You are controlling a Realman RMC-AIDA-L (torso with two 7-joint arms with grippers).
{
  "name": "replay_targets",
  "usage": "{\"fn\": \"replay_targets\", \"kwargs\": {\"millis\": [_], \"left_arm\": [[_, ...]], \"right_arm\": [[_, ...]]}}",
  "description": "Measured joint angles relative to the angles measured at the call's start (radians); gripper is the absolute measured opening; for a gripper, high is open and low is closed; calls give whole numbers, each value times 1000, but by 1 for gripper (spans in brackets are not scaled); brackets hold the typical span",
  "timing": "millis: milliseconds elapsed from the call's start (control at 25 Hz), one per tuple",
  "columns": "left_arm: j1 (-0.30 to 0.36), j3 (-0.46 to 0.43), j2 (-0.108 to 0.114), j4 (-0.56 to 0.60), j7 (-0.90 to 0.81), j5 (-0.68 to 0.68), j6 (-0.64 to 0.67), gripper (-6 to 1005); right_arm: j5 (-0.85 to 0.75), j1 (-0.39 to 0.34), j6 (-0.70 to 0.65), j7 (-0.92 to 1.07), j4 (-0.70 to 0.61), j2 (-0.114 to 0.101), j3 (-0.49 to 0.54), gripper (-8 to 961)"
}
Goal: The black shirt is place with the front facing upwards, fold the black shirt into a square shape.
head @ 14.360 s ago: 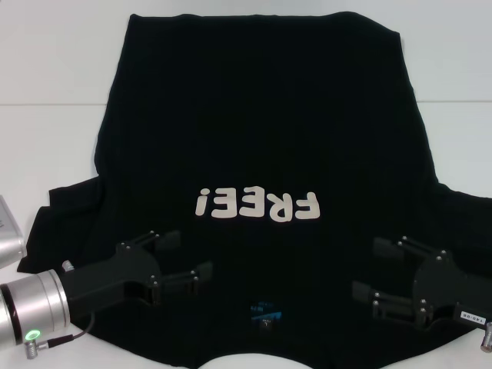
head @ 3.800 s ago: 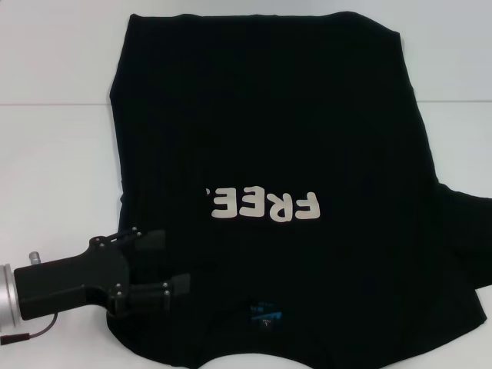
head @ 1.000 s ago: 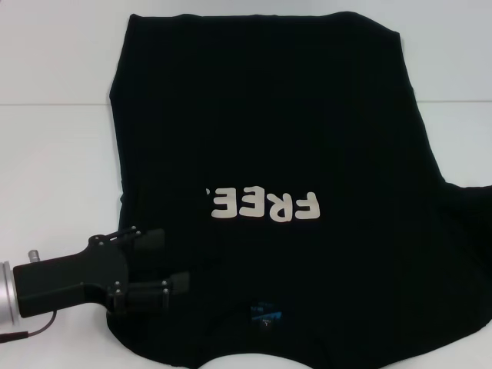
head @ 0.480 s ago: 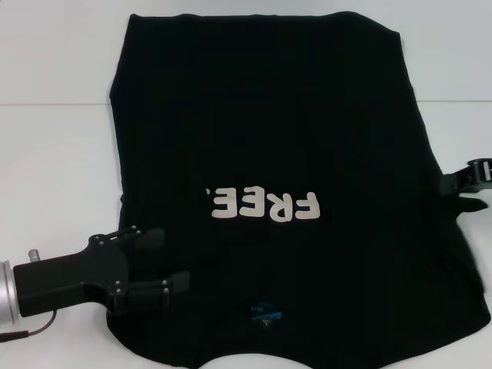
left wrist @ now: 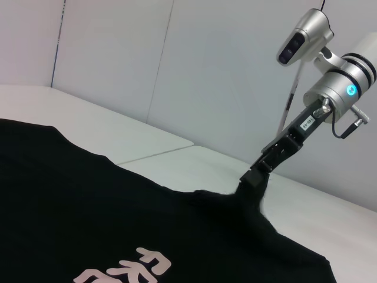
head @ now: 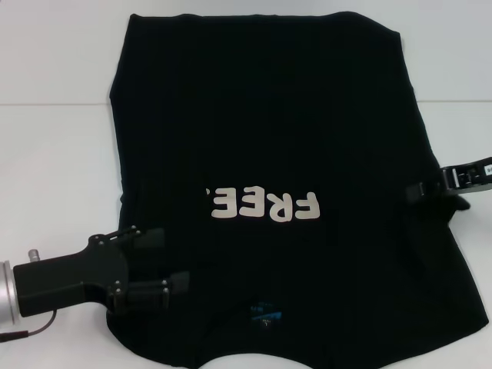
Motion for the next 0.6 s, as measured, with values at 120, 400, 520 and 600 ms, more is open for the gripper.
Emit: {"fn": "replay_targets", "kwargs": {"millis": [120,400,520,600], "left_arm": [[0,7,0,-2,0,0,-1,929],[0,11,0,-2,-4,1,-3,928],[-4,8,1,-4,-38,1,-3,928],[-8,3,5,-4,-104,-3,0,928]], "right_arm": [[33,-9,0,-17,26,-1,4,181],[191,-59,-12,-52,70,-27,12,343],[269,-89,-27,-89,104,-49,20,412],[334,-117,-57,-153,135,-62,42,476]]}}
